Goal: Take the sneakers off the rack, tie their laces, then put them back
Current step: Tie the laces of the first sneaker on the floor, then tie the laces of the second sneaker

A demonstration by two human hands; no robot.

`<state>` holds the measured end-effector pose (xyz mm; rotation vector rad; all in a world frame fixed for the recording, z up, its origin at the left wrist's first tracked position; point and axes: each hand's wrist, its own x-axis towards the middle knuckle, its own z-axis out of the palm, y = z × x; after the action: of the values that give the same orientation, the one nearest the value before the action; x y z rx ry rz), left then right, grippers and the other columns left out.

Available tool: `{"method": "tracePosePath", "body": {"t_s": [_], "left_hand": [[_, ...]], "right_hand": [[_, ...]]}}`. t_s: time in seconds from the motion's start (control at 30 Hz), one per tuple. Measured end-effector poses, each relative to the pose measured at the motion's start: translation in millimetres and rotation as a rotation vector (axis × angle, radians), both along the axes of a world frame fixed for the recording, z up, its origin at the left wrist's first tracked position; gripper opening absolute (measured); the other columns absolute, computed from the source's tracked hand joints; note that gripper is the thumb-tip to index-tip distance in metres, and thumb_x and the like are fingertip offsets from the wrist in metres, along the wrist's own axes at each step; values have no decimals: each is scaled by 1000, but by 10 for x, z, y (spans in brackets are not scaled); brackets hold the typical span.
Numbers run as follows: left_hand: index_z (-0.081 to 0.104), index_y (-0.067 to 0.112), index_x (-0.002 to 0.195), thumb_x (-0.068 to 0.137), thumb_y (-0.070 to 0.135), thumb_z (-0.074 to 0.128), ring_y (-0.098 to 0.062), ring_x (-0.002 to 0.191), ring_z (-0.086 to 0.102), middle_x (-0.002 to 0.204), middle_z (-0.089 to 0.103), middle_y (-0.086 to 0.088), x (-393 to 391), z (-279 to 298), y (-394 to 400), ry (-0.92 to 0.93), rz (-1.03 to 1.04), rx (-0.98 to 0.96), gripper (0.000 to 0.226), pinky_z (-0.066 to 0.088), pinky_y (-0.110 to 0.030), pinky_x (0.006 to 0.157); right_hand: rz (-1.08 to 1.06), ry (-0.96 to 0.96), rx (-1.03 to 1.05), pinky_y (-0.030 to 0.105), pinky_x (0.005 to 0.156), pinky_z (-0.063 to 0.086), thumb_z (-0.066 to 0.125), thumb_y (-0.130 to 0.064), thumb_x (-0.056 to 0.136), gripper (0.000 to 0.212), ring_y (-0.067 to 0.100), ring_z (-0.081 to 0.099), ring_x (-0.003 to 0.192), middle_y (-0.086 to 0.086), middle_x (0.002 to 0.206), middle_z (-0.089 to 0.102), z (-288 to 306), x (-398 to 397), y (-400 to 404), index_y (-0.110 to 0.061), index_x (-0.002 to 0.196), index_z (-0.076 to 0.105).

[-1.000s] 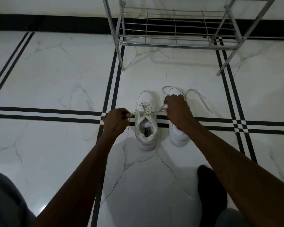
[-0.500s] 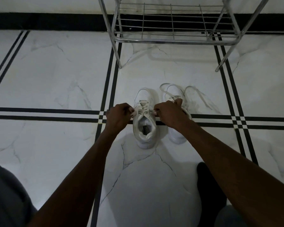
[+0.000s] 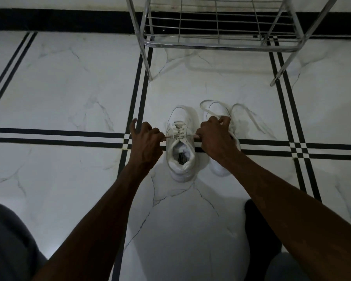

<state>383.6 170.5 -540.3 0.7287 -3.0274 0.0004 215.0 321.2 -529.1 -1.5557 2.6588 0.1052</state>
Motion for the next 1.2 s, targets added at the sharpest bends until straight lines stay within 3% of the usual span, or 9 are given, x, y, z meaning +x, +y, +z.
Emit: {"method": "tracePosePath", "body": {"t_s": [0.27, 0.37, 0.5, 0.67, 0.77, 0.9, 1.03, 1.1, 1.2], "left_hand": [[79, 17, 86, 79, 11, 73, -26, 107, 63, 83, 77, -1, -67, -98, 24, 95, 124, 234, 11, 27, -58, 114], [76, 8, 86, 89, 6, 62, -28, 81, 71, 81, 77, -8, -97, -109, -15, 211, 190, 522, 14, 56, -39, 78], [67, 5, 113, 106, 15, 46, -13, 79, 67, 99, 73, -7, -112, 33, 53, 317, 337, 867, 24, 45, -7, 59], [61, 15, 131, 107, 52, 29, -23, 106, 66, 118, 67, -3, -68, 69, 111, 376, 546, 1458, 55, 55, -30, 77], [63, 18, 132, 106, 56, 24, -22, 105, 63, 116, 66, 0, -7, 68, 58, 427, 601, 1468, 61, 52, -29, 74], [69, 30, 101, 105, 58, 18, -20, 98, 65, 109, 69, -3, 55, 115, -93, 484, 660, 1410, 58, 52, -30, 73], [68, 21, 113, 106, 56, 15, -22, 101, 62, 107, 67, -4, 65, 125, -173, 439, 643, 1307, 64, 52, -33, 82], [64, 22, 99, 106, 57, 20, -23, 98, 64, 98, 67, -2, 30, 94, -160, 452, 596, 1052, 56, 56, -42, 87], [62, 14, 121, 104, 53, 32, -33, 114, 61, 120, 69, -11, -149, 136, -79, 477, 486, 515, 52, 49, -52, 101]], "right_hand": [[-35, 49, 1, 53, 93, 37, 59, 0, 75, 20, 36, 57, 98, 7, 77, 68, 98, 99, -21, -16, 64, 56], [-49, 41, 50, 47, 92, 37, 60, 1, 75, 23, 36, 57, 100, 10, 82, 68, 246, 140, -136, -17, 67, 49], [-152, -401, -2, 35, 75, 44, 56, -8, 88, 11, 38, 63, 102, 21, 103, 66, 249, 155, -310, -1, 95, 63], [-551, -861, -156, 29, 73, 40, 40, -24, 101, 36, 33, 63, 97, 21, 105, 66, 193, 201, -422, 4, 100, 63], [-682, -1090, -286, 36, 82, 52, 40, -34, 98, 41, 35, 66, 98, 18, 102, 67, 130, 254, -459, -3, 106, 65], [-674, -1171, -331, 44, 93, 54, 36, -38, 98, 43, 35, 67, 103, 17, 104, 70, 109, 373, -555, -8, 96, 66], [-644, -1212, -363, 48, 94, 55, 37, -40, 99, 47, 33, 69, 98, 13, 94, 70, 98, 382, -537, -3, 98, 67], [-612, -1162, -375, 53, 91, 57, 42, -37, 100, 42, 30, 70, 89, 9, 85, 67, 130, 323, -440, -3, 93, 67], [-553, -990, -459, 47, 90, 58, 57, -33, 96, 27, 26, 70, 91, 3, 90, 69, 246, 152, -234, -11, 98, 72]]}}
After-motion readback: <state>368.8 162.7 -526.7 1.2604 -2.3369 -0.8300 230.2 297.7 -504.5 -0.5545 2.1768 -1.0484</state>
